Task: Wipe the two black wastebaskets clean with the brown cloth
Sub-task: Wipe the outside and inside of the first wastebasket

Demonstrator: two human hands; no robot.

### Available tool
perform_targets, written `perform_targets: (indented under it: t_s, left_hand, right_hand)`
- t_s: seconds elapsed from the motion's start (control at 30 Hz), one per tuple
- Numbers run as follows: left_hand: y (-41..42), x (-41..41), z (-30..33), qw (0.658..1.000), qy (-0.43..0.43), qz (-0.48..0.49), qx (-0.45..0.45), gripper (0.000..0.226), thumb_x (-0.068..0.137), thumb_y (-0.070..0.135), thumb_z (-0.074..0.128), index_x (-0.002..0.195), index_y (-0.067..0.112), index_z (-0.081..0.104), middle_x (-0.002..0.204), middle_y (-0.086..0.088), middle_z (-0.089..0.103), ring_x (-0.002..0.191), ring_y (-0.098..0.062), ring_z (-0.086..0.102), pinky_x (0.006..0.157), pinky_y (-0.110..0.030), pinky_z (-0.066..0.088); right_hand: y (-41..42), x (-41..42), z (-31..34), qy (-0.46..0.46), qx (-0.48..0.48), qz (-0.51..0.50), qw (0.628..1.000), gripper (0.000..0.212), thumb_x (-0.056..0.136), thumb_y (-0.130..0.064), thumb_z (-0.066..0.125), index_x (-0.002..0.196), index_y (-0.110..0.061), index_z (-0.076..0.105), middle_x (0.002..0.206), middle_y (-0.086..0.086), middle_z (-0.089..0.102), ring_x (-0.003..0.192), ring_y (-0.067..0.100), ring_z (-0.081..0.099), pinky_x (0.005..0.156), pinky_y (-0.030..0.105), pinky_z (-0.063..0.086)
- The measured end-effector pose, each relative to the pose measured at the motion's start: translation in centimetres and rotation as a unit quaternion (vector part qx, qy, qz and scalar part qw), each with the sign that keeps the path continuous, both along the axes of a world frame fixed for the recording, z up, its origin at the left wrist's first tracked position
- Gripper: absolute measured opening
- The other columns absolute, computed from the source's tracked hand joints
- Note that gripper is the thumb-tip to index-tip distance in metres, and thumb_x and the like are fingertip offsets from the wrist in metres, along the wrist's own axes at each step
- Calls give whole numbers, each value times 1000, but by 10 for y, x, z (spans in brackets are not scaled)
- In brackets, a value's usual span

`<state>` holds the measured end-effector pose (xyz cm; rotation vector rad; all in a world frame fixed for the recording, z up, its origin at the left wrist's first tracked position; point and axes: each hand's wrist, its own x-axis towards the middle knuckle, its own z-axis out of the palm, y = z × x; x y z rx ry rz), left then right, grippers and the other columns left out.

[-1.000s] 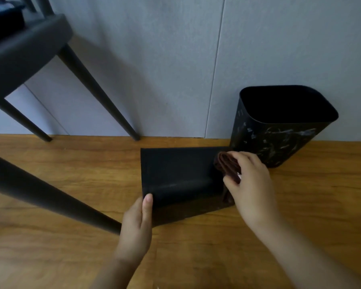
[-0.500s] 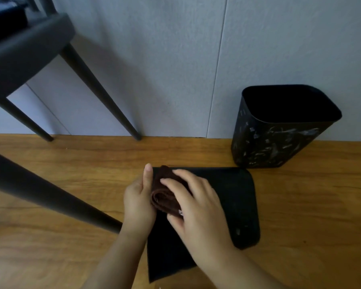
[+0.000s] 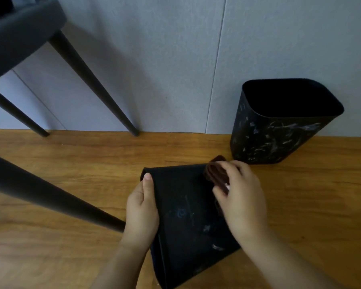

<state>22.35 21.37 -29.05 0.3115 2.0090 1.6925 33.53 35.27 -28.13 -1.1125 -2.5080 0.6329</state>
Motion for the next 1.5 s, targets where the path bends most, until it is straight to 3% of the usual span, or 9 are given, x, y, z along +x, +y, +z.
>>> perform_targets:
  t_s: [0.13,0.23,0.43,0.63,0.73,0.93,1.13,1.37,1.5]
  left_hand:
    - [3,-5,5,999,41,-9,-8,57,99,44,33,88,-4,61,81,-27,64,79,-43,63,75,-53,53]
    - [1,-7,7,998,58,-3,-22,52,100,40,35,79,0,60,72,-22,63,69,-36,63,64,-45,52]
    - [10,-9,9,998,24,15,-56,49,101,42,34,92,6,66,89,-25,65,84,-37,64,74,-45,56]
    - [15,-12,7,996,67,28,-45,51,101,39,35,67,6,52,61,-15,53,56,-30,51,59,-44,47]
    - [12,-13,3,997,50,20,-53,52,101,41,34,79,0,59,67,-18,60,62,-31,58,63,-43,52]
    - [14,-10,4,997,34,23,-63,53,101,43,33,93,-1,62,87,-28,62,82,-40,62,74,-48,56]
    - [13,-13,2,995,66,32,-69,47,101,39,34,70,9,54,58,-6,50,53,-18,49,55,-33,44]
    - [11,-18,0,995,42,43,-81,53,100,45,32,90,4,63,85,-21,63,79,-32,64,73,-43,55]
    - [16,-19,1,995,42,36,-85,53,100,47,32,93,5,64,91,-22,65,85,-34,64,78,-46,55]
  right_hand:
    - [-53,-6,14,5,-7,179,984,68,76,-29,73,136,-41,42,143,-14,36,128,11,39,108,32,37]
    - [-54,7,2,17,38,245,969,71,67,-33,75,131,-38,45,137,-11,43,123,13,47,101,31,42]
    - [-20,10,-12,59,-16,-2,998,64,78,-23,68,138,-31,47,139,-8,45,123,14,48,97,39,50]
    - [-67,3,-6,47,-26,203,978,70,74,-33,67,138,-43,40,143,-15,37,126,10,41,103,34,44]
    - [-52,19,-23,41,32,203,978,67,71,-33,69,134,-38,47,138,-12,43,123,11,46,98,35,49]
    - [-31,16,-25,67,-23,-45,996,67,76,-19,72,138,-31,48,139,-7,44,126,15,45,99,41,49]
    - [-64,8,-22,46,42,196,979,68,71,-33,71,134,-38,47,138,-11,45,122,12,48,100,33,45]
    - [14,41,-44,75,-34,-124,989,58,83,-19,65,137,-29,45,137,-5,45,121,18,53,97,41,51]
    - [-14,35,-39,67,-38,-108,991,61,79,-21,67,136,-30,47,137,-7,45,123,15,49,97,40,51]
